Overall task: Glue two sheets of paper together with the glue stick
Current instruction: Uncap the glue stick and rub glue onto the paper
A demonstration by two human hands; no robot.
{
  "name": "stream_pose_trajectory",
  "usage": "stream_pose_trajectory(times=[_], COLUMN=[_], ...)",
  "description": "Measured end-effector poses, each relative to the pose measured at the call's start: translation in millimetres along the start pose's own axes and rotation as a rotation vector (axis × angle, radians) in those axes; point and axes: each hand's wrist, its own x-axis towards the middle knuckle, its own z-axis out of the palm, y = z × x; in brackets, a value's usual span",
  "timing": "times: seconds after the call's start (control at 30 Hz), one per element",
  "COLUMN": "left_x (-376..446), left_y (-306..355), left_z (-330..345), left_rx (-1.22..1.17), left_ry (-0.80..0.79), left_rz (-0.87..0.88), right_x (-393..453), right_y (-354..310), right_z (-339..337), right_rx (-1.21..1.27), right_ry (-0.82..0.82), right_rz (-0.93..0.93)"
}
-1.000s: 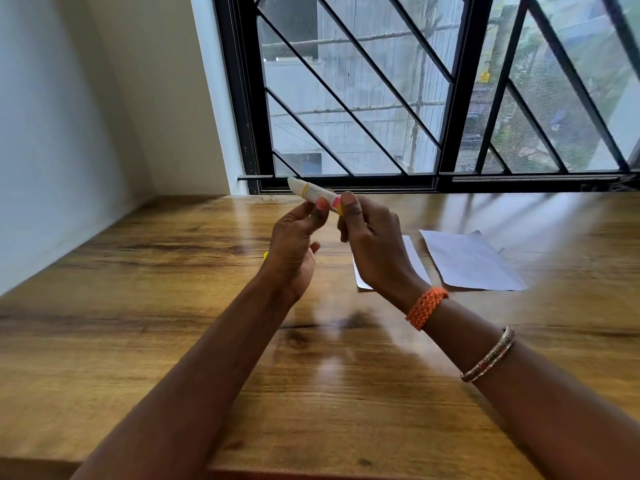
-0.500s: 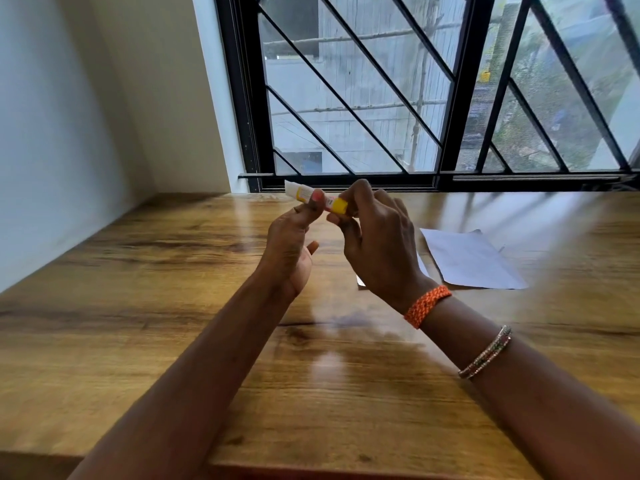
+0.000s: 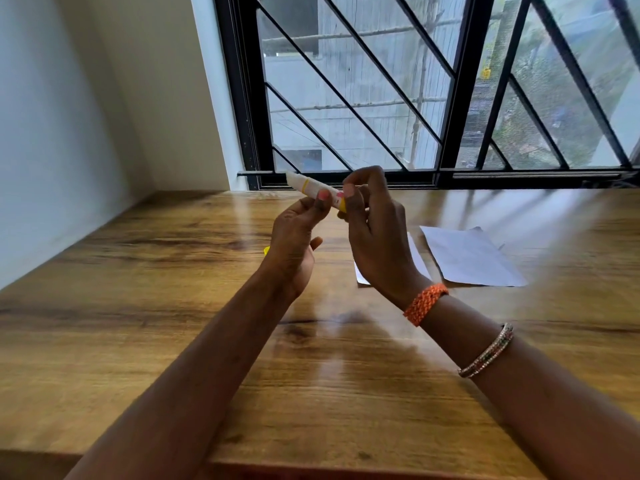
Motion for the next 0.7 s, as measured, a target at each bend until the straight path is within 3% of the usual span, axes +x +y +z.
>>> stream_pose_trajectory(times=[0.13,0.43,0.7], left_x=[-0.1,0.6,-3.6], left_y=[1.8,5.9,1.3], left_z=[-4.7,-1.4,0.3], left_rx=[-0.024,-0.001,0.064], left_ry=[0.031,0.038,-0.064], left_rz=[-0.012,-0.012,0.092], right_x=[-5.7,-3.5,4.6], right_y=[1.4,3.1,2.9], right_z=[1.6,-3.0,0.5], right_rx=[-0.190,-0.288,0.406], right_ry=[-0.103,-0.036,-0.100], right_rz=[-0.165,-0.079,0.591])
